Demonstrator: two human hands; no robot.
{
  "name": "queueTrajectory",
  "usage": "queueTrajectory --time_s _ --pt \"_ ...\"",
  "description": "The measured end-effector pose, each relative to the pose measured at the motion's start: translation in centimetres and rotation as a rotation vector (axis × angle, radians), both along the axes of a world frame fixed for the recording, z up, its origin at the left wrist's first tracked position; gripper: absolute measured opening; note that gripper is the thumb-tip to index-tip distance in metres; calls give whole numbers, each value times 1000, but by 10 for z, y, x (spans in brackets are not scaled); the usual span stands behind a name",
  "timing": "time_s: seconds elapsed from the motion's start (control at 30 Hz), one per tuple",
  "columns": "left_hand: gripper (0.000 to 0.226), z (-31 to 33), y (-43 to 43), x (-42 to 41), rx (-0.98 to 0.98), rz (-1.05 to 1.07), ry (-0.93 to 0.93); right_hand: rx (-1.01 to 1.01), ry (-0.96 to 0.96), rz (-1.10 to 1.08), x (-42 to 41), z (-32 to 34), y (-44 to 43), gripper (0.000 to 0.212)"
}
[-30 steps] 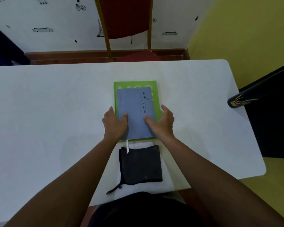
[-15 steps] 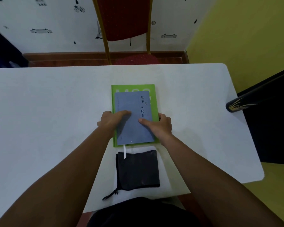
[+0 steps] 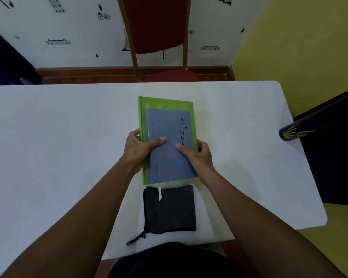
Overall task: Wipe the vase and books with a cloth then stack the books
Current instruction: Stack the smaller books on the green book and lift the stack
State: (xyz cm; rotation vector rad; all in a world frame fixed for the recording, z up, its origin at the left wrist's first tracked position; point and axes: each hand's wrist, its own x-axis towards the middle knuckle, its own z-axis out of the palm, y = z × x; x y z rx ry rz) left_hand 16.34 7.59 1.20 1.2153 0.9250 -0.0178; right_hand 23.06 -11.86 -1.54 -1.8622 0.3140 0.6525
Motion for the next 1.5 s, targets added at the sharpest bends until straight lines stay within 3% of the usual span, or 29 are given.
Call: queueTrajectory --time_s 0.07,0.2,0.53,0.77,0.93,1.5 --pt "92 5 3 -3 26 -50 -67 83 -5 -17 5 6 -1 87" --pt "80 14 13 -7 129 -147 -221 123 -115 52 22 22 0 112" --pt "81 13 17 -1 516 -333 -520 75 -458 249 47 32 -9 98" --pt "86 -4 14 -6 606 -384 -440 39 -519 250 38 17 -17 93" --pt "77 -18 9 -12 636 -388 -346 15 -463 238 30 11 -18 86" --pt "72 -30 -2 -17 697 -377 -328 18 -421 208 37 6 -26 85"
